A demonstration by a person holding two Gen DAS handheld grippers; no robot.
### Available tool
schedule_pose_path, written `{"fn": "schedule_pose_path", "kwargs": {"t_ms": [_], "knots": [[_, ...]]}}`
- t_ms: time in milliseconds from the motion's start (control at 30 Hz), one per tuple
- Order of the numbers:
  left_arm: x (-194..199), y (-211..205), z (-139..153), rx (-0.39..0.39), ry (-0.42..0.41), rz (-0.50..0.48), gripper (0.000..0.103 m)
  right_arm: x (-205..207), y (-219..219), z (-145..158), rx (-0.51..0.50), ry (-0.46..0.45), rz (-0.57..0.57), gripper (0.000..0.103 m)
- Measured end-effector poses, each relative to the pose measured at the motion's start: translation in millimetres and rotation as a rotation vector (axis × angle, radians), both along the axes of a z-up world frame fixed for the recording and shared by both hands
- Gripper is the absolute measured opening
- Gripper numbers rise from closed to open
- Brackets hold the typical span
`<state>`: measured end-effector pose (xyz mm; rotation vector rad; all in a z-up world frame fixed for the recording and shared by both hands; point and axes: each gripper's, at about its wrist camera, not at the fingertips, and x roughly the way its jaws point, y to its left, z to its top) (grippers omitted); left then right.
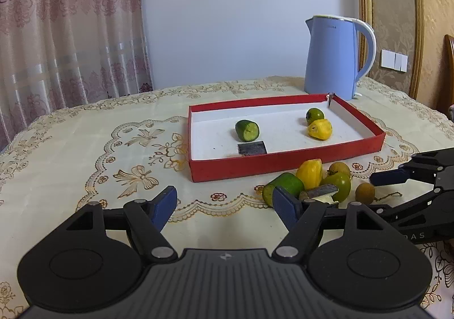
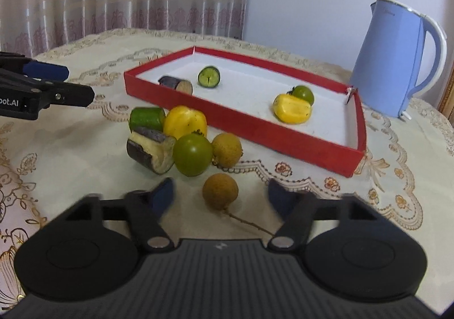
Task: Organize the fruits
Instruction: 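Withdraw both grippers from the tray toward the remaining produce, then close the right gripper on the small round brown fruit, then close the left gripper on the eggplant slice while the right gripper holds the brown fruit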
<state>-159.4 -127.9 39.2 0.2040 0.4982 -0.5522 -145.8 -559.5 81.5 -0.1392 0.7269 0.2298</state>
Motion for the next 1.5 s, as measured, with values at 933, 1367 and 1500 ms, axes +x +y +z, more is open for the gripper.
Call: {"fn": "schedule_pose_path", "kwargs": {"t_ms": [933, 1367, 1500], "knots": [[-31.7, -51.7, -20.0, 0.037, 0.066, -0.128, 0.074, -8.8, -14.0, -1.2, 0.076, -0.007, 0.023, 0.024], [-28.6, -72.5, -29.6, -0.010, 0.105, -0.099, 0.074, -16.1, -55.6, -3.4, 0.136, -0.011, -0.069, 0.024], [-22.6, -73.5, -32.1, -0.020, 0.126, -0.072, 0.074, -15.4, -58.5, -3.9, 0.159, -0.007, -0.071, 0.025]]}}
